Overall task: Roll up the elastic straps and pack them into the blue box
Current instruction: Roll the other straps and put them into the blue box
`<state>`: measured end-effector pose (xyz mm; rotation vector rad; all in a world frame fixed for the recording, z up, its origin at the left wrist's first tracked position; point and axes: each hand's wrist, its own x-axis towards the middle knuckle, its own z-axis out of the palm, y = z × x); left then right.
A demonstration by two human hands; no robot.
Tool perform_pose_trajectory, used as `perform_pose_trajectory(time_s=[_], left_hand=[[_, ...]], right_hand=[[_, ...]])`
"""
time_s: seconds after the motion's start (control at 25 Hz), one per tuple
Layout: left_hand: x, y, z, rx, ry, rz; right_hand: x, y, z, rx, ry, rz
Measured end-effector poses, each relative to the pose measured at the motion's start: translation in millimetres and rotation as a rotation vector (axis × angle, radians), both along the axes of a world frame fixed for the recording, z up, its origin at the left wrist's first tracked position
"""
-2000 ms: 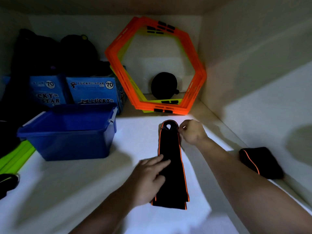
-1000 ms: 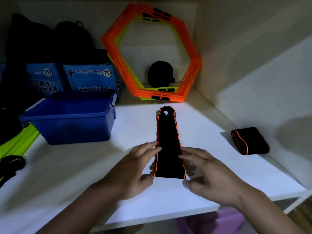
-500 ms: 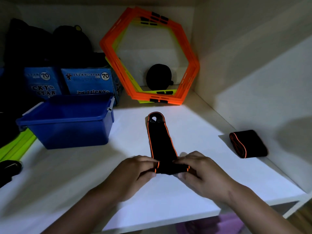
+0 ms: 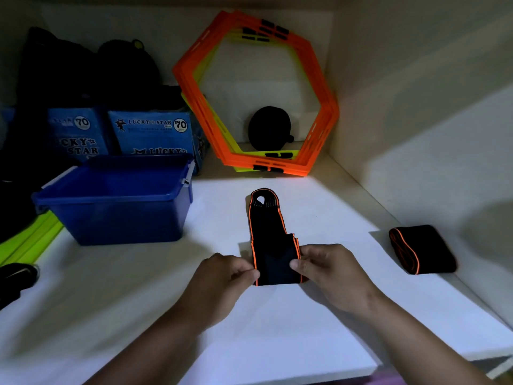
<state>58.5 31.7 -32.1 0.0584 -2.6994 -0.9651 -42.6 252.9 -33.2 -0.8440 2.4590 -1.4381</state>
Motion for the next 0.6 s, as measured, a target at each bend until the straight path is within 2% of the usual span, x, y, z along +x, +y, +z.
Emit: perform_pose_trajectory(time_s=[0.2, 0.28, 0.44, 0.6], left_hand=[[-12, 5, -5, -0.09, -0.044, 0.131], [-15, 6, -5, -0.118, 0.02, 0.151], [-22, 1, -11, -0.25, 0.183, -0.081], [-21, -6, -13, -0.236, 0.117, -0.235]], right_hand=[[-6, -10, 2, 0.096, 0.095, -0.13], [-8, -13, 3, 0.147, 0.129, -0.185], [-10, -15, 6, 0.294, 0.222, -0.199], [-13, -12, -2, 0.312, 0.427, -0.113]])
